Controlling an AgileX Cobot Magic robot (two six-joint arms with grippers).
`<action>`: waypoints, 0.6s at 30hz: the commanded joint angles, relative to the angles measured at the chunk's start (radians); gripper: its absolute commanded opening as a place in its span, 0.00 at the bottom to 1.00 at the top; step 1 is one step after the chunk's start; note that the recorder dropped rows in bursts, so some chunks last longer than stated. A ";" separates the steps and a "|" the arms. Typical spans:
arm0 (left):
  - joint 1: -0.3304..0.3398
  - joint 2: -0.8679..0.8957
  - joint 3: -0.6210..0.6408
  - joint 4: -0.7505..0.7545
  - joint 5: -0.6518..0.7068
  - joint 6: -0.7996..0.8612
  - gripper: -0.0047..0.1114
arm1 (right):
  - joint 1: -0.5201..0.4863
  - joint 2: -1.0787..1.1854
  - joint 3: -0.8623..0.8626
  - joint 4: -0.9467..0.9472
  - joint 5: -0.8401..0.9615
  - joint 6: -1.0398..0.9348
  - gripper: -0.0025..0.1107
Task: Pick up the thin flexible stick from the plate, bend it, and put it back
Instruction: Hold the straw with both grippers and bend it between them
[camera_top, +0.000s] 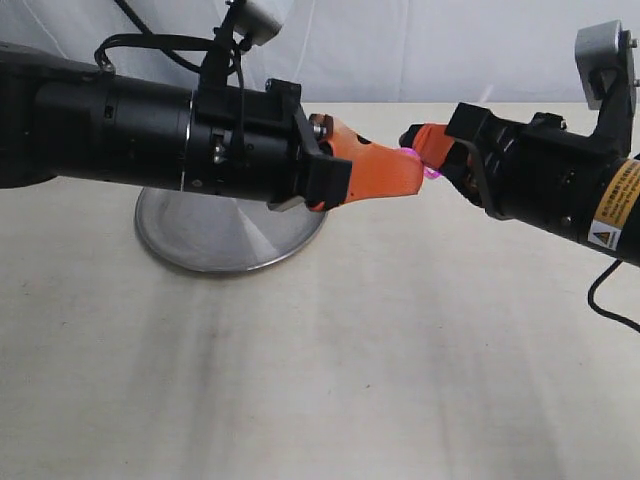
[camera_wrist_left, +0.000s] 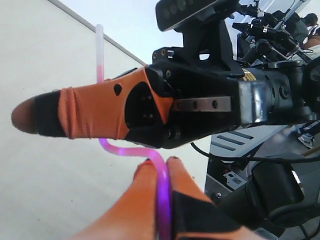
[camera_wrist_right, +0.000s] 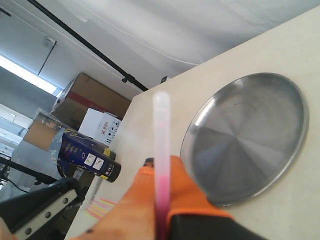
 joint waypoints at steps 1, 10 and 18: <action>-0.001 -0.002 -0.012 -0.069 -0.059 0.015 0.04 | 0.008 0.002 0.006 -0.071 -0.082 0.011 0.01; -0.001 -0.002 -0.012 -0.069 -0.088 0.015 0.04 | 0.008 0.002 0.006 -0.082 -0.109 0.077 0.01; -0.001 -0.002 -0.012 -0.069 -0.111 0.015 0.04 | 0.013 0.002 0.007 -0.085 -0.118 0.101 0.01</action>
